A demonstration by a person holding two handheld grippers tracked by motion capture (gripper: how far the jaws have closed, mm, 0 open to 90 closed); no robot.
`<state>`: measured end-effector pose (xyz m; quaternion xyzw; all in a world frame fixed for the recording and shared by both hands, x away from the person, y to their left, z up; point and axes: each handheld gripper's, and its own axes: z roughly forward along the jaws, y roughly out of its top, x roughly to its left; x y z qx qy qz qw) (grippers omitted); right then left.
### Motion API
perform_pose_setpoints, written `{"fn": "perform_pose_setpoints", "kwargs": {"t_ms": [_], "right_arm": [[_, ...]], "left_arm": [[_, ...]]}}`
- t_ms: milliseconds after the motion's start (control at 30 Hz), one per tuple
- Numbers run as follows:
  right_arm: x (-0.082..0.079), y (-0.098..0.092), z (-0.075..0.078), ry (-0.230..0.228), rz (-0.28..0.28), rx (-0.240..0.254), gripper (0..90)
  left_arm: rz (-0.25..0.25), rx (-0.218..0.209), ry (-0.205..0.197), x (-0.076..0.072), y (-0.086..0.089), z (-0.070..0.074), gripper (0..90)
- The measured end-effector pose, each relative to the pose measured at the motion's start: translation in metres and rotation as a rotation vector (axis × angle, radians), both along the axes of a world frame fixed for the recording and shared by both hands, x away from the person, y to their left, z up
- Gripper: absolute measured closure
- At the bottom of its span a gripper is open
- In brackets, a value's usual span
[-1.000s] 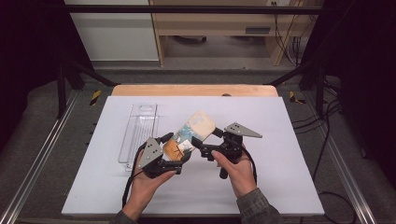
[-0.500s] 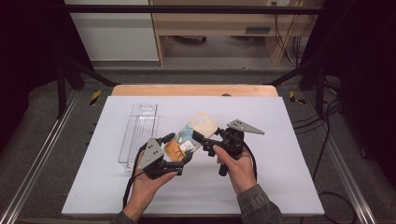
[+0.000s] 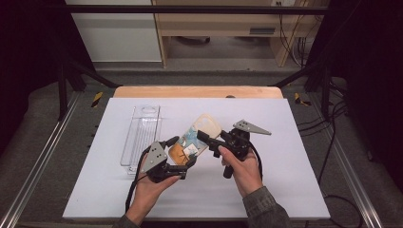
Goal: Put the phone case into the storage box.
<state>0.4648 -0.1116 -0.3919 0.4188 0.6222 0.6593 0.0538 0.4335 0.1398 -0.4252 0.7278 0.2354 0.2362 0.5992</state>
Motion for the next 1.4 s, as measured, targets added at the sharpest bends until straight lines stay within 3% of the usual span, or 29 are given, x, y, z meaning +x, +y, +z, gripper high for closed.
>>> {"fn": "perform_pose_setpoints", "kwargs": {"t_ms": [433,567,633,800,1033,1400], "right_arm": [[-0.001,-0.002,0.003,-0.012,0.028,0.042,68.8],[-0.002,-0.002,0.004,-0.020,0.049,0.052,80.4],[-0.004,0.000,0.006,-0.030,0.087,0.055,84.6],[-0.007,0.007,0.010,-0.064,0.105,-0.002,85.6],[-0.007,0.008,0.019,-0.121,0.085,-0.074,85.6],[-0.012,0.015,0.019,-0.177,0.105,-0.191,85.5]], "left_arm": [[-0.005,0.017,0.015,0.002,-0.001,-0.008,11.3],[-0.003,0.034,0.015,0.002,-0.004,-0.011,11.2],[0.012,0.056,0.007,0.001,-0.006,-0.013,11.2],[0.030,0.035,0.009,0.001,-0.007,-0.017,10.3],[0.058,-0.009,0.005,0.003,-0.005,-0.016,3.2],[0.056,-0.044,0.026,0.004,-0.005,-0.016,2.0]]}}
